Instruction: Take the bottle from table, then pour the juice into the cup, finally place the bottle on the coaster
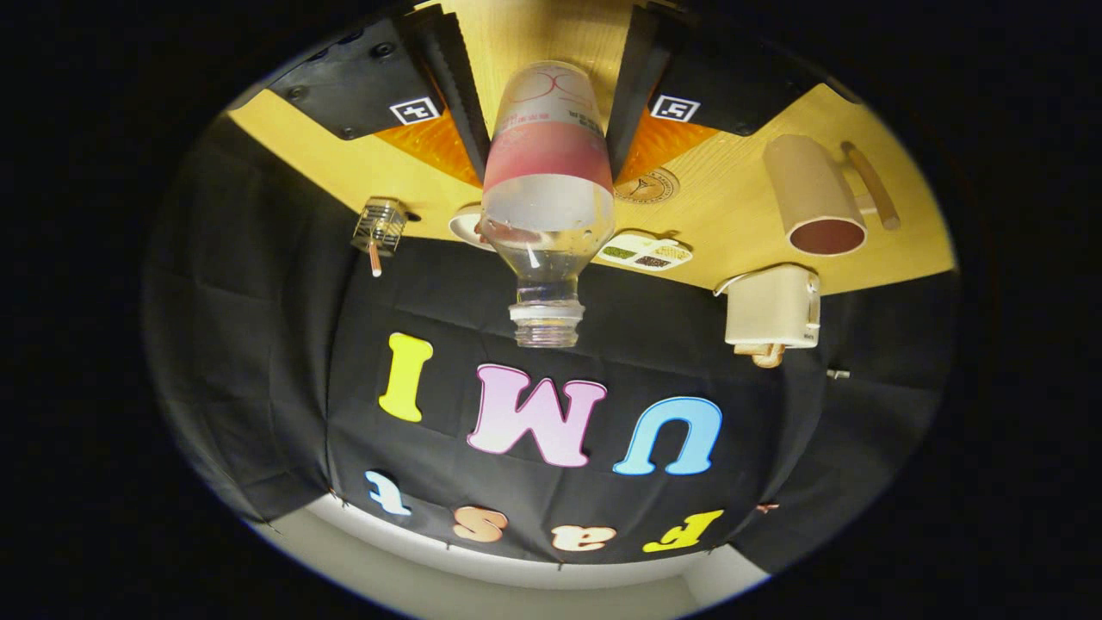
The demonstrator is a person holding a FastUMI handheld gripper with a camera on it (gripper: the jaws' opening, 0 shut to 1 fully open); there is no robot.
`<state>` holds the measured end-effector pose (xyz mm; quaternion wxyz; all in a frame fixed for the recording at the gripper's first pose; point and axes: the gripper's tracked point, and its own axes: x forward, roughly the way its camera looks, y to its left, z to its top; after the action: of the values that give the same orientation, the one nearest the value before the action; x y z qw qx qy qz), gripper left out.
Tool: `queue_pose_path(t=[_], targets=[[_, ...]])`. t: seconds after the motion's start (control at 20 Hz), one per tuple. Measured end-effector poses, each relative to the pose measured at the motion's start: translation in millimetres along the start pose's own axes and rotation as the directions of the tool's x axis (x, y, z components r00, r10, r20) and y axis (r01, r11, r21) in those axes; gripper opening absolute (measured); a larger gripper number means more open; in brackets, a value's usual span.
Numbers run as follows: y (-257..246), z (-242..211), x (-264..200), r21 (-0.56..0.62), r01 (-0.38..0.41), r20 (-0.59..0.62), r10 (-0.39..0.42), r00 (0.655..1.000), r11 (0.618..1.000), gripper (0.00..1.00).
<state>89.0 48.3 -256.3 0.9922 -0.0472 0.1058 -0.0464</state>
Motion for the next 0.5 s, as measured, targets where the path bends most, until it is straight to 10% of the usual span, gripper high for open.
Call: queue_pose_path(t=[0.5], targets=[[15.8,40.6,-6.8,-0.416,-0.032,-0.021,0.026,0.999,0.909,0.72]])
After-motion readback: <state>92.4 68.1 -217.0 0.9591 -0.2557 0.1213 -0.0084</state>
